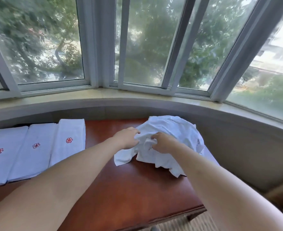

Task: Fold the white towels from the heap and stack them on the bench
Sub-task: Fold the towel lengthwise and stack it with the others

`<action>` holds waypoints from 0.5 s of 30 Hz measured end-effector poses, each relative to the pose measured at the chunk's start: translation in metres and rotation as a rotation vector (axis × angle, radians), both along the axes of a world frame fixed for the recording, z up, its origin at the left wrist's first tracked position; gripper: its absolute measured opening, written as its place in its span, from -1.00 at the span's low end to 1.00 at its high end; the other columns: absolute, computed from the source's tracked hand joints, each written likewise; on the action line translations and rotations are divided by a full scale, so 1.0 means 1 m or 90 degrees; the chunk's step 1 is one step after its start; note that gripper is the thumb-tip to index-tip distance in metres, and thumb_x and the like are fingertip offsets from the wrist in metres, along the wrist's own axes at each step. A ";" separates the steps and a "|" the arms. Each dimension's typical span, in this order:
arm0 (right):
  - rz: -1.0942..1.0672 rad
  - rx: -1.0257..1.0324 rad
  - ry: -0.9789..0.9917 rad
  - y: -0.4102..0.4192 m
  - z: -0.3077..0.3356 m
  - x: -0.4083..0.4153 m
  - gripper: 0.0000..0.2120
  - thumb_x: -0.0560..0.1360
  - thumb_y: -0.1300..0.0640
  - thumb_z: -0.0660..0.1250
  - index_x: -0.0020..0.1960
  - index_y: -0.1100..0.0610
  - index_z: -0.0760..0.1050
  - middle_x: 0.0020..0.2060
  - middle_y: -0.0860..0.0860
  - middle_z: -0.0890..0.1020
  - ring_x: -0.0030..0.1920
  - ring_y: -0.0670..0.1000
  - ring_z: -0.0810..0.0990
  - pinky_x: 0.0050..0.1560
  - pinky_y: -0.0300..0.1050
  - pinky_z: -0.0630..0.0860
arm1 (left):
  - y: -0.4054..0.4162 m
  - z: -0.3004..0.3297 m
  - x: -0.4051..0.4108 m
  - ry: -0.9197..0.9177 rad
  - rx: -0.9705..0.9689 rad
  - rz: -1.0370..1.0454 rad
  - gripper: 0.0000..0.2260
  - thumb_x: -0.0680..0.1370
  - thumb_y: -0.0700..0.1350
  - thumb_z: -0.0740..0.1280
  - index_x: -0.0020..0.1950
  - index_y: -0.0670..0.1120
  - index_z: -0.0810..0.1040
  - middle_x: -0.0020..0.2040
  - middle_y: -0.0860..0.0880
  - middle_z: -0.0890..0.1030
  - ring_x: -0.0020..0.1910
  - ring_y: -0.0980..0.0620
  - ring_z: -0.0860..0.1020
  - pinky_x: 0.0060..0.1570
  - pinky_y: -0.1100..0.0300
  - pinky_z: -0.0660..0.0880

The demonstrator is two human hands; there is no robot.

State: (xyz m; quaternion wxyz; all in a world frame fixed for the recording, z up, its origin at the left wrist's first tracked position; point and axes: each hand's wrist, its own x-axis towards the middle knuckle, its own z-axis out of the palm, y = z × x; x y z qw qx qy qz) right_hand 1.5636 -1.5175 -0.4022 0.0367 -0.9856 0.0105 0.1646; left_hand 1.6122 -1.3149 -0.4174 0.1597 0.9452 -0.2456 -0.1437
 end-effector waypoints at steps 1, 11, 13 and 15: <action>-0.004 0.003 0.006 -0.021 0.001 0.008 -0.51 0.59 -0.05 0.25 0.52 -0.08 0.37 0.47 -0.07 0.42 0.42 0.07 0.44 0.34 -0.01 0.43 | -0.020 0.000 0.009 -0.002 0.004 -0.004 -0.52 0.62 0.07 0.25 0.55 0.09 0.35 0.53 0.05 0.34 0.38 -0.06 0.46 0.22 0.06 0.46; -0.037 -0.021 0.056 -0.224 0.006 0.087 -0.54 0.62 -0.08 0.22 0.51 -0.11 0.38 0.42 -0.07 0.50 0.36 0.06 0.49 0.43 0.04 0.33 | -0.205 -0.010 0.082 0.026 0.006 0.032 -0.50 0.61 0.04 0.25 0.57 0.08 0.34 0.57 0.02 0.34 0.48 -0.03 0.38 0.33 0.08 0.41; -0.039 -0.013 0.075 -0.252 0.002 0.101 -0.54 0.63 -0.08 0.22 0.52 -0.07 0.38 0.43 -0.06 0.49 0.40 0.07 0.46 0.48 0.07 0.30 | -0.232 -0.017 0.090 0.035 0.012 0.035 -0.49 0.61 0.05 0.24 0.58 0.07 0.34 0.56 0.03 0.37 0.47 -0.01 0.40 0.34 0.10 0.40; -0.044 -0.011 0.081 -0.275 -0.002 0.112 -0.53 0.63 -0.08 0.21 0.52 -0.05 0.39 0.43 -0.07 0.48 0.41 0.06 0.44 0.46 0.05 0.32 | -0.254 -0.024 0.096 0.054 0.013 0.045 -0.50 0.61 0.07 0.24 0.57 0.10 0.34 0.53 0.05 0.41 0.41 0.00 0.46 0.31 0.10 0.43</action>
